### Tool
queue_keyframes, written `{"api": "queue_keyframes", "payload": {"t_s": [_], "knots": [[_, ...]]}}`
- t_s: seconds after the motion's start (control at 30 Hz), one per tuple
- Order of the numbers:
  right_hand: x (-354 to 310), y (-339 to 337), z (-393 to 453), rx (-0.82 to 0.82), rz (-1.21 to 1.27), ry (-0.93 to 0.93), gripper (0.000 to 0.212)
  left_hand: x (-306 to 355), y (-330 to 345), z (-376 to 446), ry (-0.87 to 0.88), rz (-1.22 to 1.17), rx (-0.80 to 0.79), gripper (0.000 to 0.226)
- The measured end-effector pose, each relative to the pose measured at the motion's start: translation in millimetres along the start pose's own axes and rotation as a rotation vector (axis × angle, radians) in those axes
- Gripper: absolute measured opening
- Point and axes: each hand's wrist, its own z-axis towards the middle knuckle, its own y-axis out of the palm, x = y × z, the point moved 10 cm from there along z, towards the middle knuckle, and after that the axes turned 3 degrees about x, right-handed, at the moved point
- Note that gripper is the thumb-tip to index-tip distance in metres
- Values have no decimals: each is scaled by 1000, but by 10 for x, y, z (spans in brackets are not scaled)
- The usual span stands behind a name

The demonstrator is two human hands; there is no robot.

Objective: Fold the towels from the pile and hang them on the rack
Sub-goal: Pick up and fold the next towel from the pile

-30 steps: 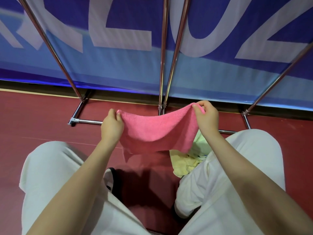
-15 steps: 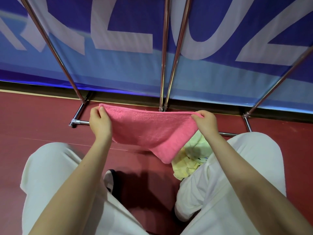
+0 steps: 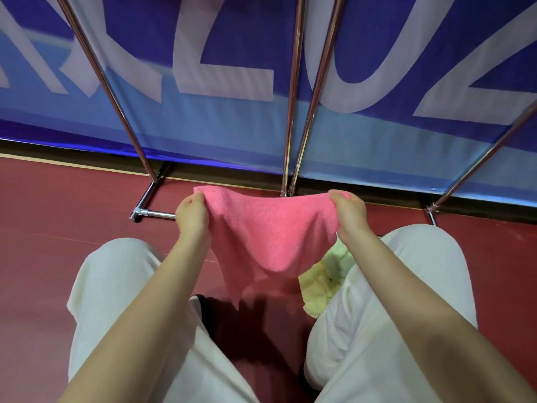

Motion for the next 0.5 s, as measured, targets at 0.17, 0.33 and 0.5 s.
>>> {"api": "queue_keyframes", "payload": {"t_s": [0.17, 0.33, 0.5], "knots": [[-16, 349, -198, -104, 89, 11, 15, -83, 329, -326, -81, -161, -104, 28], [-215, 636, -402, -143, -23, -180, 22, -16, 597, -626, 9, -149, -173, 32], [-368, 963, -649, -255, -175, -351, 21, -23, 766, -855, 16, -204, -249, 26]]}}
